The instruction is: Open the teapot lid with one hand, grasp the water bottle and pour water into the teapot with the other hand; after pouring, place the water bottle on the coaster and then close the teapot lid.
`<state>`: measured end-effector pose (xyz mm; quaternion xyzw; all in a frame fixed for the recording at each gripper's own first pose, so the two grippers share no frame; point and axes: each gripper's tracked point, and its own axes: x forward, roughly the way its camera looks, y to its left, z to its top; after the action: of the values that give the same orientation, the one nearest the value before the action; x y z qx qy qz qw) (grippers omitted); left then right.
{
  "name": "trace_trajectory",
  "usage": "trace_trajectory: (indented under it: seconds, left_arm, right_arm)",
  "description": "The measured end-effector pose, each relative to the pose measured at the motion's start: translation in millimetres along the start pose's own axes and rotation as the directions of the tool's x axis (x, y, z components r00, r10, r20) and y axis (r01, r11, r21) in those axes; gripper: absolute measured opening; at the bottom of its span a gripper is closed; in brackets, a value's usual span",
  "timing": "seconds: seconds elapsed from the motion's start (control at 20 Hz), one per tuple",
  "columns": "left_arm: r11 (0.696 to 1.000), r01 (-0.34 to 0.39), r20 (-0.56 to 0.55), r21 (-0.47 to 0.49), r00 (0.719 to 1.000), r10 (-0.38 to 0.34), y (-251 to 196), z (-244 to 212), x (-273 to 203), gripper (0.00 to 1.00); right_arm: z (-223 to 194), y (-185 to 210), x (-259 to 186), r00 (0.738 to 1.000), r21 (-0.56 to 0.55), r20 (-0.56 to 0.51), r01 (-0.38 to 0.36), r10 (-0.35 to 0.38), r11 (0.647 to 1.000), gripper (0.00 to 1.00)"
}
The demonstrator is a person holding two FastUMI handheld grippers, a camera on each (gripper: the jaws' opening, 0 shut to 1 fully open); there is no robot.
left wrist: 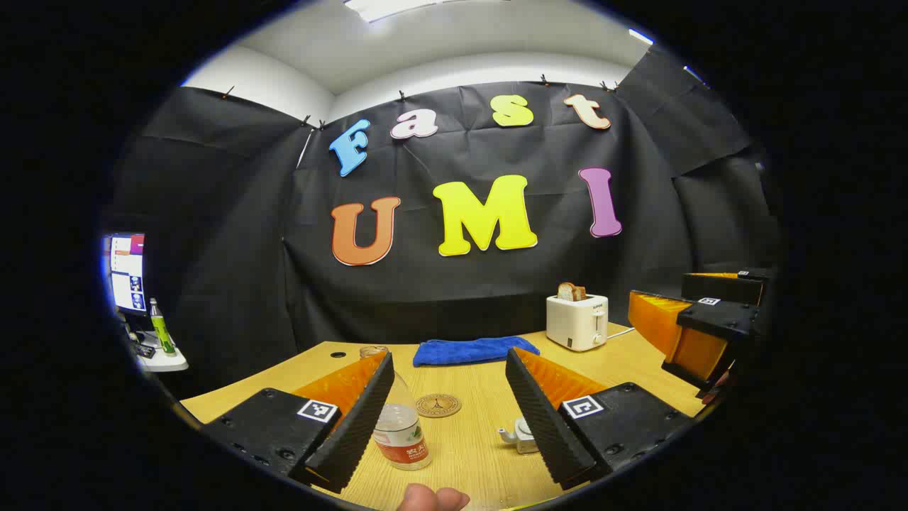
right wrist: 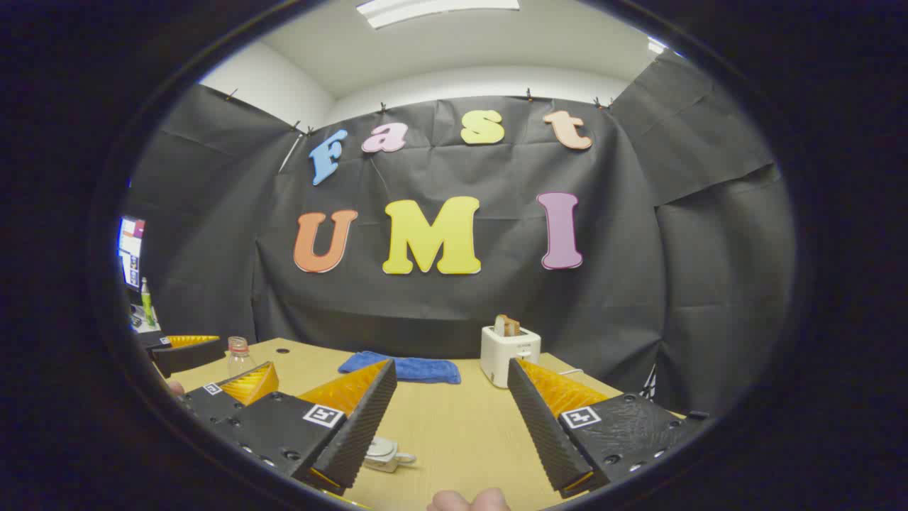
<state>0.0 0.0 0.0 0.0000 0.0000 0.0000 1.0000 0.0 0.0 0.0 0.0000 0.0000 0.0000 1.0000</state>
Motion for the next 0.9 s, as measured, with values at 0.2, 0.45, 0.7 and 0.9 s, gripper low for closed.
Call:
trace_trajectory:
  seconds: [0.2, 0.45, 0.7, 0.9]
  left_arm:
    - [1.000, -0.006, 0.007, -0.002, 1.000, 0.006, 2.2, 2.1, 1.9, 0.99]
    - [1.000, -0.009, -0.008, -0.013, 1.000, 0.009, 2.2, 0.8, 0.2, 0.99]
    - [1.000, -0.005, -0.020, -0.020, 1.000, 0.004, 0.4, -1.8, -0.6, 0.99]
    - [1.000, -0.009, -0.027, -0.012, 1.000, 0.009, 1.9, -3.0, -1.0, 0.99]
  right_arm:
    - [1.6, 1.3, -0.5, 1.000, 0.005, 0.001, -0.002, 0.002, 1.000, 0.95]
    - [-0.3, 7.9, -1.3, 1.000, -0.010, 0.007, -0.013, 0.013, 1.000, 0.97]
    - [-4.7, 10.7, -1.9, 1.000, -0.016, -0.010, -0.026, 0.026, 1.000, 0.95]
    - [-11.7, 13.2, 0.5, 0.999, -0.013, -0.032, -0.043, 0.042, 0.999, 0.97]
